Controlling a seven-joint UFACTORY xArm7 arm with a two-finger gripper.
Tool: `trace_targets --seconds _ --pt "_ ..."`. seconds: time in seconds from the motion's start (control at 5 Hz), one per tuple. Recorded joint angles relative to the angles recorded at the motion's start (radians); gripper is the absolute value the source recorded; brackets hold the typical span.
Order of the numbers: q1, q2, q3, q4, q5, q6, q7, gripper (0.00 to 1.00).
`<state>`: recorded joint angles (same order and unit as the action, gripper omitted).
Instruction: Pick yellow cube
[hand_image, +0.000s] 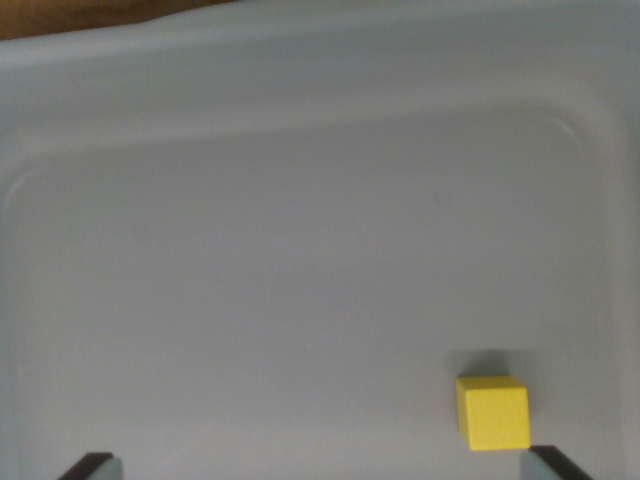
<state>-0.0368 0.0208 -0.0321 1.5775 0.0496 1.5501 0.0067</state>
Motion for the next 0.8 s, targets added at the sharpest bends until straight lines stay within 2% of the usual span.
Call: trace_targets --seconds 0.2,0.4,0.6,0.8 --pt "-0.002 0.004 -0.003 -0.017 0.0011 -0.019 -0.009 0.0" --pt "-0.002 0.004 -0.003 -0.017 0.0011 -0.019 -0.009 0.0" --pt "-0.0045 0.009 -0.007 -0.039 0.0025 -0.043 -0.019 0.0" --pt "-0.0045 0.009 -0.007 -0.039 0.0025 -0.043 -0.019 0.0"
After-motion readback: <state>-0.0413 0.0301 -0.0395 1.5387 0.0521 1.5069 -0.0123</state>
